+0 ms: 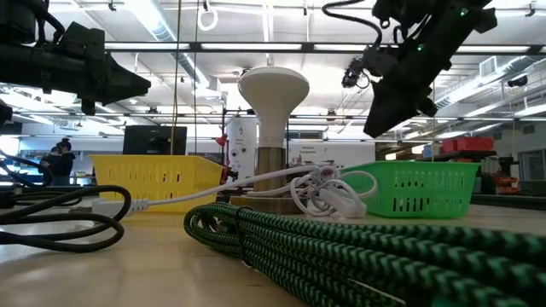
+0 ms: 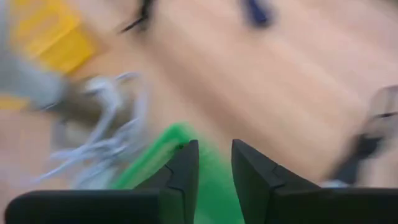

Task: Pick & Place USB Port
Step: Put the black charger cable into the green basket

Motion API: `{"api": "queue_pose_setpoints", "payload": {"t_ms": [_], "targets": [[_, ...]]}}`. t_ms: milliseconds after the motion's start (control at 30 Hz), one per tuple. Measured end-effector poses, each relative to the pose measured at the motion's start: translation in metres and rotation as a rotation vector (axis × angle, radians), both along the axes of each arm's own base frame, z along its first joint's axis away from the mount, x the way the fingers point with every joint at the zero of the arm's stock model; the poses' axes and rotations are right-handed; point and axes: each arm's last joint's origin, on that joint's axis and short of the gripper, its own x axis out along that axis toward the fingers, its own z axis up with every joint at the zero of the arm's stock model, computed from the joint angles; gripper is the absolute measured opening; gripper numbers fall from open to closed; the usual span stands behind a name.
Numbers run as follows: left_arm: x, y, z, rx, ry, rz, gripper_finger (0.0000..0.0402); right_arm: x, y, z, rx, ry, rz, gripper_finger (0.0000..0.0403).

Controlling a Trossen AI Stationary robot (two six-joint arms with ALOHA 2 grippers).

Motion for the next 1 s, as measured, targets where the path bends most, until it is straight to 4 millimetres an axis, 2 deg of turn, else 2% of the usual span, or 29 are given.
{"api": "queue_pose_setpoints", "payload": {"t_ms": [267, 400, 533, 800, 1000], "targets": [[0.000, 0.000, 0.000, -0.001, -0.001, 0.000, 0.0103, -0.009, -0.054, -0.008, -0.109, 0.146, -0.117, 0.0099], [0.000, 0.000, 0.000, -0.001, -0.001, 0.000, 0.0103, -0.011, -0.079, -0.021, -0.078, 0.225, -0.105, 0.0122], [0.000, 0.000, 0.000, -0.001, 0.001, 0.000, 0.0103, -0.009, -0.097, -0.037, -0.019, 0.275, -0.071, 0.0161], [0.000, 0.000, 0.000, -0.001, 0.002, 0.000, 0.0103, -0.011, -0.114, -0.060, 0.019, 0.369, -0.111, 0.0236], [0.000, 0.000, 0.000, -0.001, 0.003, 0.000, 0.0103, -0.010, -0.117, -0.071, 0.041, 0.409, -0.125, 0.0259]]}}
